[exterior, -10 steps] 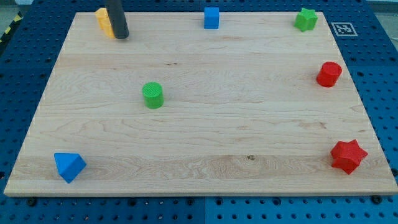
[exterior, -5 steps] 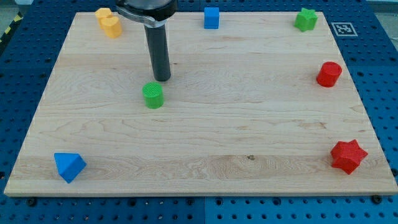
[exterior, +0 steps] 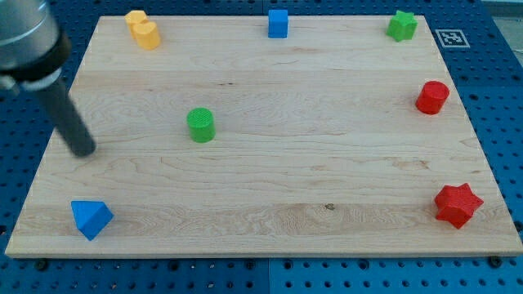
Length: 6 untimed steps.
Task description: Push blue traingle right bit
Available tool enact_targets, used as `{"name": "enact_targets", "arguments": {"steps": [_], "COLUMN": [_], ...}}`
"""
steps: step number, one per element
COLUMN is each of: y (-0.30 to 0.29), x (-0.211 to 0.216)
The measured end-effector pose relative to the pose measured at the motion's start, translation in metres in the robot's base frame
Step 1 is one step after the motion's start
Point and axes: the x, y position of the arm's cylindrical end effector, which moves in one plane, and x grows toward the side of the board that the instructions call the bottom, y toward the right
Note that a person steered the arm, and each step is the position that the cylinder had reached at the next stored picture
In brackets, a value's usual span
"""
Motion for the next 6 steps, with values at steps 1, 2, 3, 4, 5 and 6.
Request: {"name": "enact_targets", "arguments": {"steps": [1, 2, 3, 4, 5, 6], "y": [0.0, 0.001, 0.005, 0.028, 0.039, 0.054], "x": [0.085, 0.103, 0.087, 0.067, 0.067, 0.073]}}
